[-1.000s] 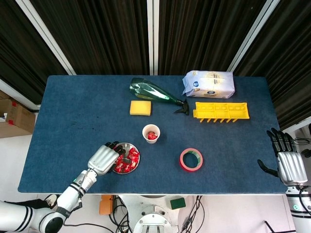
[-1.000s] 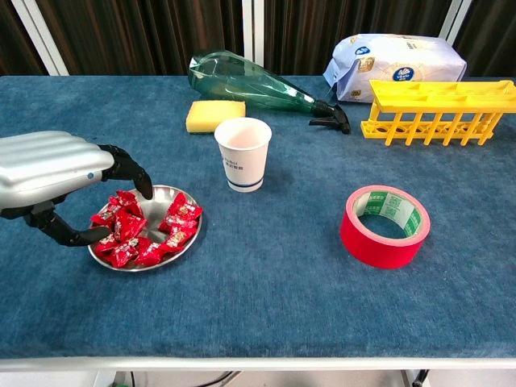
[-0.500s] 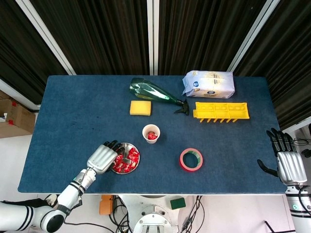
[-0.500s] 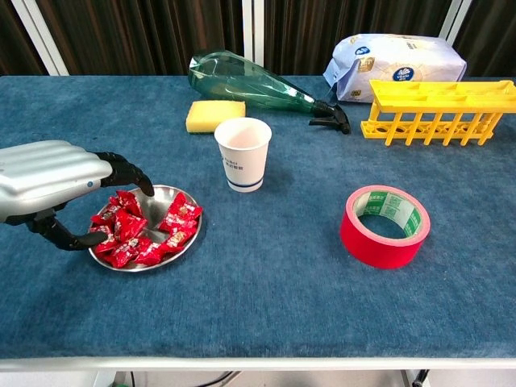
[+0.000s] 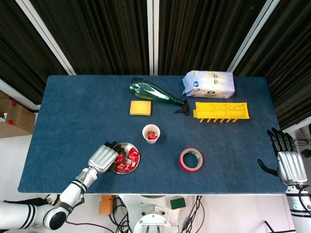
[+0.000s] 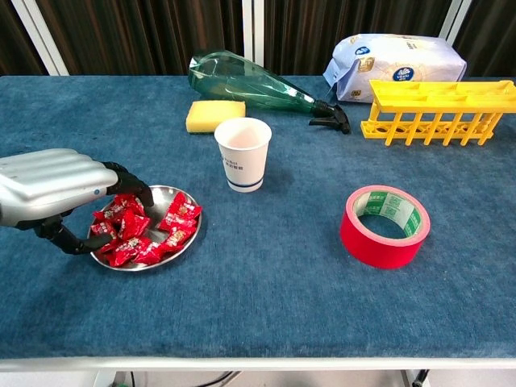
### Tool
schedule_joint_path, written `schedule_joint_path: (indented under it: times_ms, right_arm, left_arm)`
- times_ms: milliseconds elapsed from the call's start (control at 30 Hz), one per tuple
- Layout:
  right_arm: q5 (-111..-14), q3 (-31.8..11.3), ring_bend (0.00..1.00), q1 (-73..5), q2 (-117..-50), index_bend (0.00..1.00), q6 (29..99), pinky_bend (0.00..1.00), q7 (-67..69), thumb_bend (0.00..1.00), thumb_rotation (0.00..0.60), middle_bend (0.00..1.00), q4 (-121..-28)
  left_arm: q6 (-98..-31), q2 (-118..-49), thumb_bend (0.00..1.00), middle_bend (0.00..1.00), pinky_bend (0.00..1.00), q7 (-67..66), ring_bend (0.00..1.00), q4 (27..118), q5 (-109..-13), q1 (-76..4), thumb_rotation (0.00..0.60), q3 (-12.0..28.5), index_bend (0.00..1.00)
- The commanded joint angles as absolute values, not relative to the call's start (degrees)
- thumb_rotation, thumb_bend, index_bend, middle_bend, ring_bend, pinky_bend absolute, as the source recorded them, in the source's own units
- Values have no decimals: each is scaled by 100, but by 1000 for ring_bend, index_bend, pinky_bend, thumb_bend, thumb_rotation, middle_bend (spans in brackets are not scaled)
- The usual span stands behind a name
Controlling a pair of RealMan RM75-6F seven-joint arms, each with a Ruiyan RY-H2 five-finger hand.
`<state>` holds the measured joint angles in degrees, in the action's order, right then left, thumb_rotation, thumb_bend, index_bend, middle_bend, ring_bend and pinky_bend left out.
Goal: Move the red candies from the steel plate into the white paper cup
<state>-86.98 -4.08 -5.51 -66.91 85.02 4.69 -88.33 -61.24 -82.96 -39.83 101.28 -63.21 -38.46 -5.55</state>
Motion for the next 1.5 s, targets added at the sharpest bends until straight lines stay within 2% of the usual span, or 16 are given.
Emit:
schedule_joint_path:
  times_ms: [33, 467, 767, 1000, 1500]
  right_arm:
    - [-8695, -411, 0, -550, -6691, 0, 8505, 0, 468, 238, 600, 14, -8836]
    - [-8699, -410, 0, -545, -6701, 0, 8518, 0, 452, 238, 600, 14, -8836]
    - [-8704, -407, 0, -541, -6689, 0, 8524, 0, 460, 238, 600, 14, -8844]
    - [-8708, -399, 0, -542, -6682, 0, 8513, 0, 458, 238, 600, 14, -8854]
    - [-8695, -404, 0, -544, -6673, 0, 8501, 0, 467, 238, 600, 14, -8857]
  left_arm:
    - [-6107, -8314, 326, 273, 295, -4010, 178, 10126, -6306, -3843, 600, -530, 270]
    - [-6180, -8464, 342, 371, 319, -4021, 226, 10001, -6546, -3759, 600, -468, 416]
    - [-6232, -8617, 350, 414, 334, -3977, 260, 9812, -6843, -3679, 600, -460, 462]
    - [-6250, -8736, 363, 494, 390, -3911, 337, 9659, -7045, -3646, 600, -394, 539]
    - [-6241, -8754, 372, 562, 441, -3898, 400, 9664, -7210, -3626, 600, -234, 594]
